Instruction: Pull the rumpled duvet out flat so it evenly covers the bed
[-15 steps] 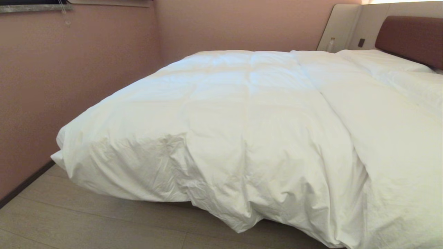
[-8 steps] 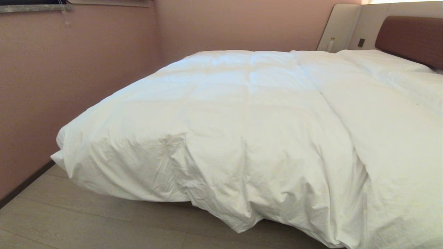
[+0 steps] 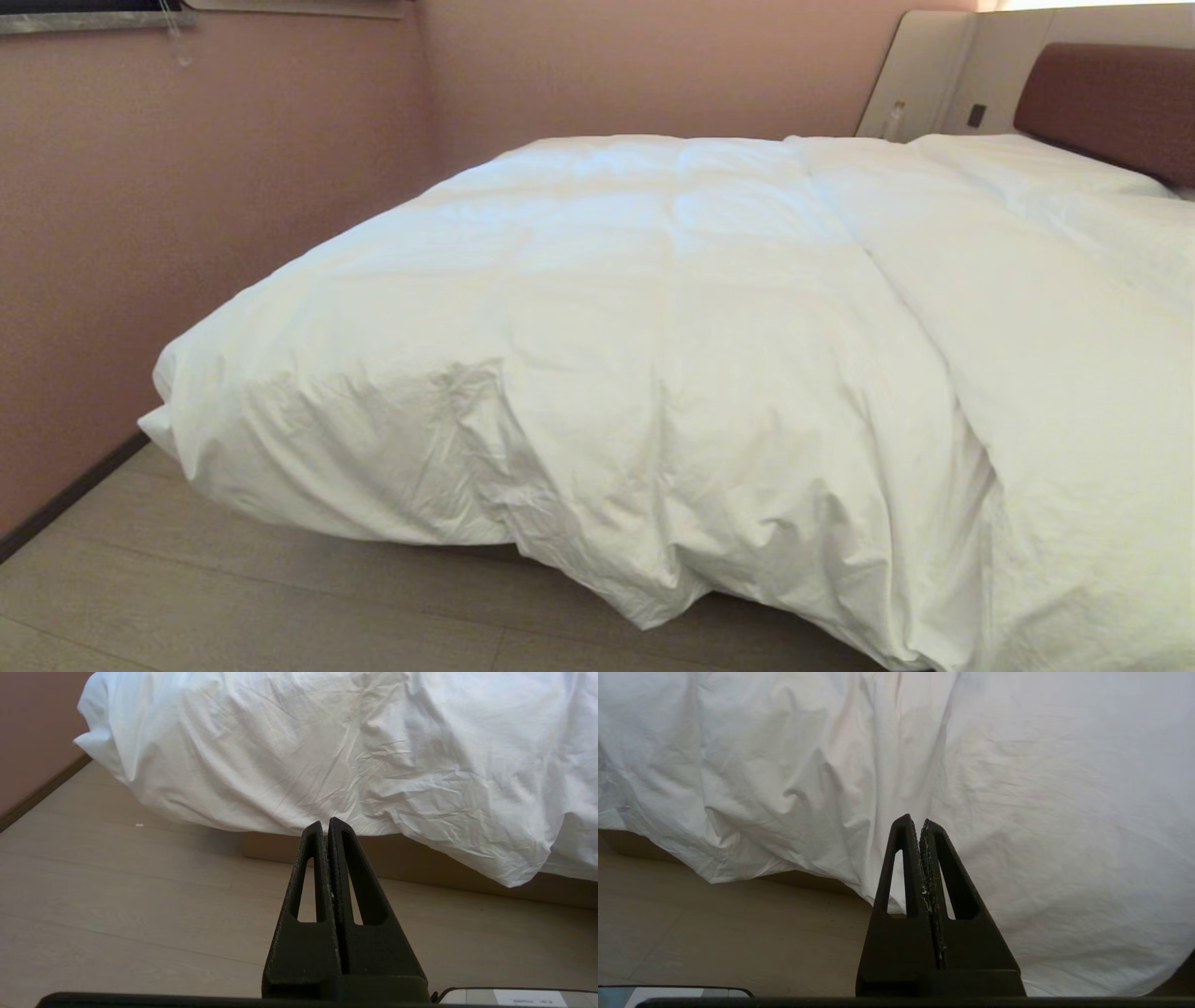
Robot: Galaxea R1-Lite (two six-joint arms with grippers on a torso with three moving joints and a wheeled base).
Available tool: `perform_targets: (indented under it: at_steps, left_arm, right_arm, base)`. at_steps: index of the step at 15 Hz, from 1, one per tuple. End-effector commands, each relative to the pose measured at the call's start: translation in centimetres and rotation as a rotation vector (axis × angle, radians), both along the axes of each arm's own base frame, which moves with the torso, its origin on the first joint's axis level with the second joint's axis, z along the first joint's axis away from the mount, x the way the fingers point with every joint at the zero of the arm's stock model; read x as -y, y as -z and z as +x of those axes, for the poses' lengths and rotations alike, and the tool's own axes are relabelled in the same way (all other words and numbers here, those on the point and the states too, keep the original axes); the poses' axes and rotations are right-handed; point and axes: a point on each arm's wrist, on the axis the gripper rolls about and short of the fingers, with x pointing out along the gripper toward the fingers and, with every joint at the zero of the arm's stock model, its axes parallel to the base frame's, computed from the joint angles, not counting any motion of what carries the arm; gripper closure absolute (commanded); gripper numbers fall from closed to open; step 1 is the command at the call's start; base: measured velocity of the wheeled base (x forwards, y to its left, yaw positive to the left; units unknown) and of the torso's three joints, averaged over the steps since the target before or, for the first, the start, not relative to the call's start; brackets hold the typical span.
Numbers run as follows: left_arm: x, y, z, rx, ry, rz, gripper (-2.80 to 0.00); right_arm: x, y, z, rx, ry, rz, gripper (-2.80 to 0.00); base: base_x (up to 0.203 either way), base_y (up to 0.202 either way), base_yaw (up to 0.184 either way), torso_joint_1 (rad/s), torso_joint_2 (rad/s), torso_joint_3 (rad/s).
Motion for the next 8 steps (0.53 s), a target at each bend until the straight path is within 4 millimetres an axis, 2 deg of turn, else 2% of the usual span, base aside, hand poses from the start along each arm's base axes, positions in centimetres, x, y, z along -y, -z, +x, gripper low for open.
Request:
perform_targets:
  at_steps: [1, 3, 8]
  left_arm:
    - [0.00, 0.00, 0.00, 0.000, 0.000, -0.002, 0.00]
    - [0.00, 0.00, 0.00, 0.000, 0.001, -0.001, 0.00]
    - [0.00, 0.00, 0.00, 0.000, 0.000, -0.001, 0.00]
  right_arm:
    - [0.00, 0.00, 0.00, 0.001, -0.001, -0.001, 0.00]
    - [0.00, 0.00, 0.00, 0.001, -0.001, -0.002, 0.00]
    - [0.00, 0.00, 0.00, 0.001, -0.001, -0.002, 0.00]
  base:
    - [0.000, 0.000, 0.000, 0.000, 0.00, 0.000]
    - [0.004, 0.082, -0.014, 0.004, 0.00, 0.002]
    - [0.000, 0.187, 0.000, 0.002, 0.00, 0.002]
